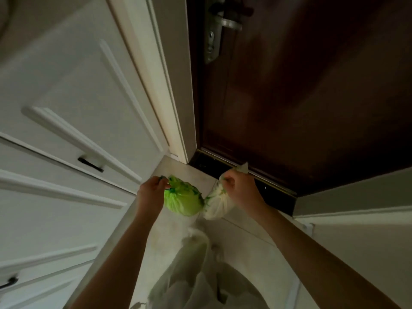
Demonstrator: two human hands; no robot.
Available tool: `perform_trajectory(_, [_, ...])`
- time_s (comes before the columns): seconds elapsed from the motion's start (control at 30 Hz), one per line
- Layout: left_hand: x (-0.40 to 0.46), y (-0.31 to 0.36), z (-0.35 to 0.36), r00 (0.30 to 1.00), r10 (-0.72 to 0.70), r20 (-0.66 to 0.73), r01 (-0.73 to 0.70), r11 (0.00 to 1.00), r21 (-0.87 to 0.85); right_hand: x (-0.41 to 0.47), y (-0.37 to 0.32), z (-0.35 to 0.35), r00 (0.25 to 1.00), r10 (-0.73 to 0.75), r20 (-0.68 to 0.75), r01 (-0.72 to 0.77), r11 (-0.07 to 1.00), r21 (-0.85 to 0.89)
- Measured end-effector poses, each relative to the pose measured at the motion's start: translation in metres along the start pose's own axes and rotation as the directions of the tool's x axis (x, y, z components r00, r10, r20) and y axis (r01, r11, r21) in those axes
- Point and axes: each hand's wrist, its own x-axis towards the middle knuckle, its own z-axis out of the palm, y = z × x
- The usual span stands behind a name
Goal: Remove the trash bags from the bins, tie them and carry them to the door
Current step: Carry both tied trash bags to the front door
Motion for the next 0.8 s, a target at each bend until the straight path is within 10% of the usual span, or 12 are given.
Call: perform_trajectory(0.8, [0.245,-0.05,0.1,0.942,-0.332,-0.051,0.329,0.943,-0.059,0.301,0.065,0.115,0.951,0.178,0.253,-0.187,0.982,0.012])
